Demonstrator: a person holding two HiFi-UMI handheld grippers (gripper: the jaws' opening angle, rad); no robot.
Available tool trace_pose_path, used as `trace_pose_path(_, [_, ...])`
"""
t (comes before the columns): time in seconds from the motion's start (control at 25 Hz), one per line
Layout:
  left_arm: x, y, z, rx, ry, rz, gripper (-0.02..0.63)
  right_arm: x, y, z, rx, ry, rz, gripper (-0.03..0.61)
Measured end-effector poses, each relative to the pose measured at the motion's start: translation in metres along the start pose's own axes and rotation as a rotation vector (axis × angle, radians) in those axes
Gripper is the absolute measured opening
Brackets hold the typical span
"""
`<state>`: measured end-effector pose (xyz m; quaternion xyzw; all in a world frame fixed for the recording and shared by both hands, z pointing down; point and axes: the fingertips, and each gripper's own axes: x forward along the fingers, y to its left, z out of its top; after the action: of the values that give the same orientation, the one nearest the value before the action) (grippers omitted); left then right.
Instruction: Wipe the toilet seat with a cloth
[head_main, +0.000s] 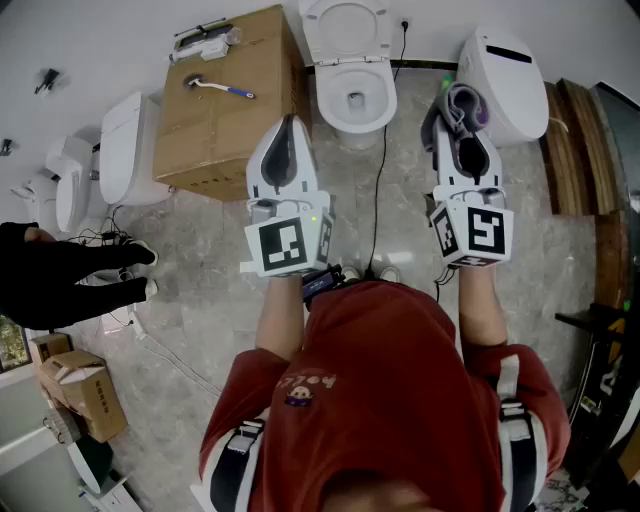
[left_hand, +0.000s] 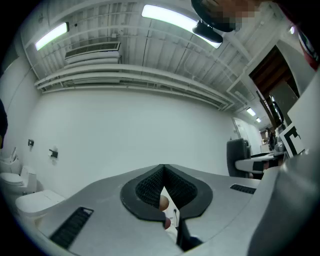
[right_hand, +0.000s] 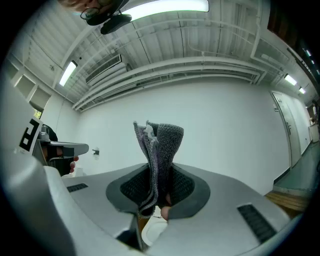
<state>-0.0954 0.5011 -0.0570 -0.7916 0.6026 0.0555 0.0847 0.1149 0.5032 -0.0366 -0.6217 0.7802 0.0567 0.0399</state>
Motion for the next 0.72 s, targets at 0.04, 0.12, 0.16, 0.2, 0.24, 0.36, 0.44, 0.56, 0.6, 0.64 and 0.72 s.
trace_pose_path(0.04, [0.001,-0.002,0.000,0.000,0.001,0.002,0.013,0.000,-0.002,0.000,0.001,0.000,0.000,0.075])
trace_pose_path(0.12, [0.002,-0.006,0.000,-0.001,0.001,0.006,0.014,-0.001,-0.007,0.000,0.003,0.000,-0.001,0.075])
trace_pose_path(0.16, [0.002,-0.008,0.001,-0.002,0.001,0.009,0.014,-0.002,-0.009,0.000,0.005,-0.001,-0.002,0.075])
trace_pose_path(0.2, [0.003,-0.010,0.001,-0.002,0.001,0.010,0.014,-0.003,-0.012,0.000,0.006,-0.002,-0.002,0.075])
trace_pose_path(0.24, [0.003,-0.013,0.001,-0.002,0.001,0.011,0.014,-0.004,-0.014,-0.001,0.008,-0.002,-0.001,0.075])
trace_pose_path(0.36, [0.001,-0.024,0.002,0.009,0.004,0.011,0.012,-0.008,-0.021,-0.002,0.014,-0.004,0.006,0.075])
trace_pose_path(0.44, [-0.001,-0.032,0.003,0.013,0.007,0.010,0.012,-0.012,-0.026,-0.003,0.020,-0.006,0.010,0.075])
trace_pose_path(0.56, [-0.005,-0.044,0.004,0.018,0.014,0.010,0.013,-0.021,-0.033,-0.004,0.035,-0.011,0.009,0.075])
trace_pose_path(0.6, [-0.007,-0.048,0.004,0.020,0.017,0.011,0.013,-0.024,-0.036,-0.005,0.043,-0.014,0.009,0.075])
trace_pose_path(0.64, [-0.008,-0.052,0.003,0.020,0.020,0.012,0.014,-0.028,-0.039,-0.006,0.052,-0.016,0.009,0.075])
trace_pose_path(0.72, [-0.011,-0.062,0.002,0.023,0.029,0.017,0.013,-0.036,-0.047,-0.010,0.071,-0.015,0.007,0.075])
